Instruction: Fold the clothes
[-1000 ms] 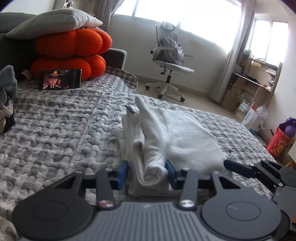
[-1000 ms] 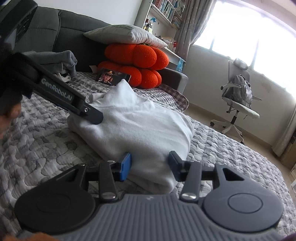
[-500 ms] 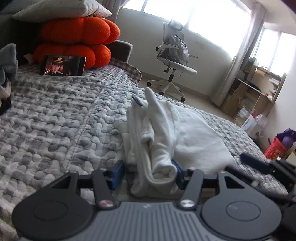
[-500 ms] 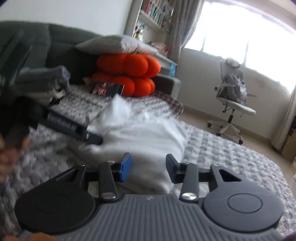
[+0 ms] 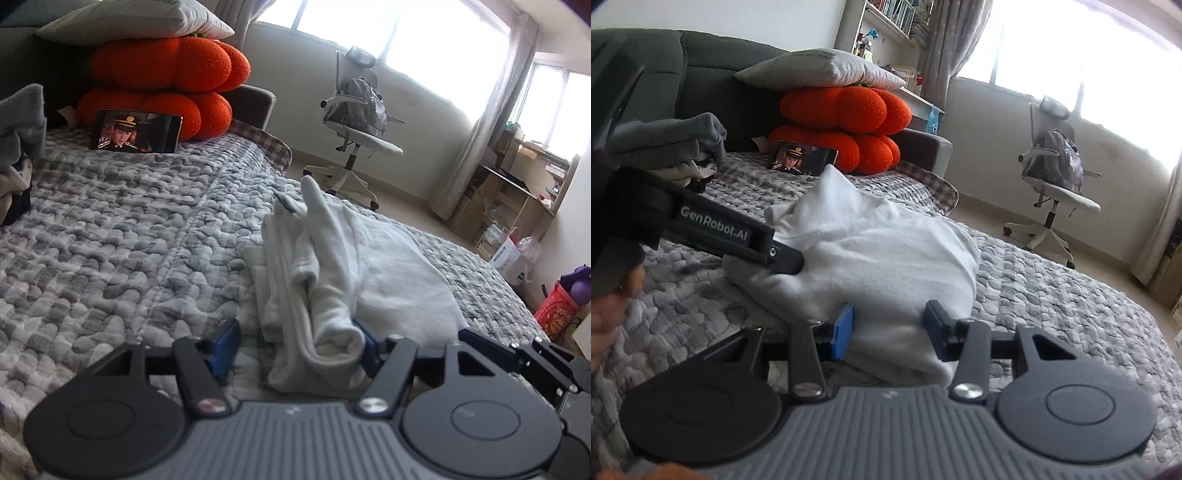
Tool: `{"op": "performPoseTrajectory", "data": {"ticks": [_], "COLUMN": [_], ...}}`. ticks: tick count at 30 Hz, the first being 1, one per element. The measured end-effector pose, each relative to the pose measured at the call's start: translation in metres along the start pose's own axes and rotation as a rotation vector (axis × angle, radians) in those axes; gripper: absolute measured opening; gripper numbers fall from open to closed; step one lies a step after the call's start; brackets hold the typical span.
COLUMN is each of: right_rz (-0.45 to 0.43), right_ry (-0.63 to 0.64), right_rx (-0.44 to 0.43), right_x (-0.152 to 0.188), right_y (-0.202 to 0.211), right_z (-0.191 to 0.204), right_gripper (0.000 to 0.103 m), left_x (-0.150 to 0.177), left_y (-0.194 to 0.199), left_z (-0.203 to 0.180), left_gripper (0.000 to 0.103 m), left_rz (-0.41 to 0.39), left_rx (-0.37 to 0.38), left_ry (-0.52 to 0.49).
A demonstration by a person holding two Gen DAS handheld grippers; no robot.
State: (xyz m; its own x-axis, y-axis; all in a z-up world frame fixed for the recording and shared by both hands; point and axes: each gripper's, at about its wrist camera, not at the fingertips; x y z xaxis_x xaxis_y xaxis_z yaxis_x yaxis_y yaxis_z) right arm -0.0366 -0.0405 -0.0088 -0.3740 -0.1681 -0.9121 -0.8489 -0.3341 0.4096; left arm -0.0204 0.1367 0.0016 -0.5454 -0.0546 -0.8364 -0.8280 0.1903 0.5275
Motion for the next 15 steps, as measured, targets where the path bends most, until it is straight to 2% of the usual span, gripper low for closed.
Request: {"op": "performPoseTrajectory", "data": {"ticks": [10,15], "right_rz": [0.005,0.015], "right_ry": [0.021,-0.104], "right_rx": [-0.019,-0.103], "right_x": [0.001,-0.016], "right_y": [-0.001,0.002], "right_z": [-0.002,-0.02], "right_gripper": [0.049,0.054], "left_x": [0.002,0.003], "left_y": [0.002,0.001], "left_z": [-0.004,-0.002], "left_gripper": [0.067,0.067], "left_rz": [-0.023,-0.026], "left_rx": [-0.018,-0.008], "left_ry": [-0.021,-0.02]}}
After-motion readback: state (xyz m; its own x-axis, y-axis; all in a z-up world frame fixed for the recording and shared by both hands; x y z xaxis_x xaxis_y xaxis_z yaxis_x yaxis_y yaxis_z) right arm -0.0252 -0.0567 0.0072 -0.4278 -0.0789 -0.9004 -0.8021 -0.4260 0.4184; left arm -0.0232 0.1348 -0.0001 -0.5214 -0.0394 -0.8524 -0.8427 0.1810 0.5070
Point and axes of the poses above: each gripper's, at about its wrist camera, not at the fingertips, and y roughly against the way its jaws point, z to its left, x to its underside, and after that the axes turned 11 degrees about -y, right-handed
